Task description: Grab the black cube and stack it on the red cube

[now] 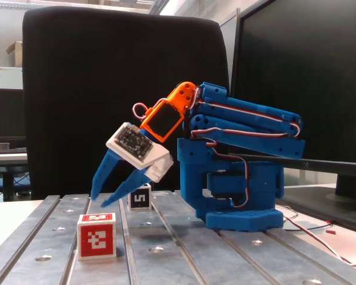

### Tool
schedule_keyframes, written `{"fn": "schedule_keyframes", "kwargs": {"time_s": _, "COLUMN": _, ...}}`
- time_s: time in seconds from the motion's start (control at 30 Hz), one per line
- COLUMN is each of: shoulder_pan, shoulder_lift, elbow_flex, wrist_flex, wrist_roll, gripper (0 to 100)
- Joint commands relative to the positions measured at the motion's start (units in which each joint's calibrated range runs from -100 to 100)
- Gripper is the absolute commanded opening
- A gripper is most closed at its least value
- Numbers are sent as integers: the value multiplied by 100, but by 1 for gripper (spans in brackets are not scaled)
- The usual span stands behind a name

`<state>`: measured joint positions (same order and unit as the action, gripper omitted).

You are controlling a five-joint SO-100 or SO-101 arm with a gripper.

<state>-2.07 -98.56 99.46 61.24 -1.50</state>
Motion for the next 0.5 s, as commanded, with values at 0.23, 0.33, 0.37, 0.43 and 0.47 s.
{"fn": "schedule_keyframes", "kwargs": {"time_s": 0.23, "shoulder_pan": 19, "shoulder_lift": 48, "elbow_flex": -235, "wrist_flex": -279, "wrist_roll": 18, "gripper": 5}}
{"fn": "schedule_keyframes", "kwargs": {"time_s": 0.33, "shoulder_pan": -10, "shoulder_lift": 65, "elbow_flex": -398, "wrist_flex": -271, "wrist_roll": 18, "gripper": 5}}
{"fn": "schedule_keyframes", "kwargs": {"time_s": 0.37, "shoulder_pan": -18, "shoulder_lift": 65, "elbow_flex": -452, "wrist_flex": -262, "wrist_roll": 18, "gripper": 5}}
{"fn": "schedule_keyframes", "kwargs": {"time_s": 0.43, "shoulder_pan": -18, "shoulder_lift": 224, "elbow_flex": -597, "wrist_flex": -228, "wrist_roll": 34, "gripper": 5}}
{"fn": "schedule_keyframes", "kwargs": {"time_s": 0.47, "shoulder_pan": -18, "shoulder_lift": 374, "elbow_flex": -733, "wrist_flex": -228, "wrist_roll": 86, "gripper": 5}}
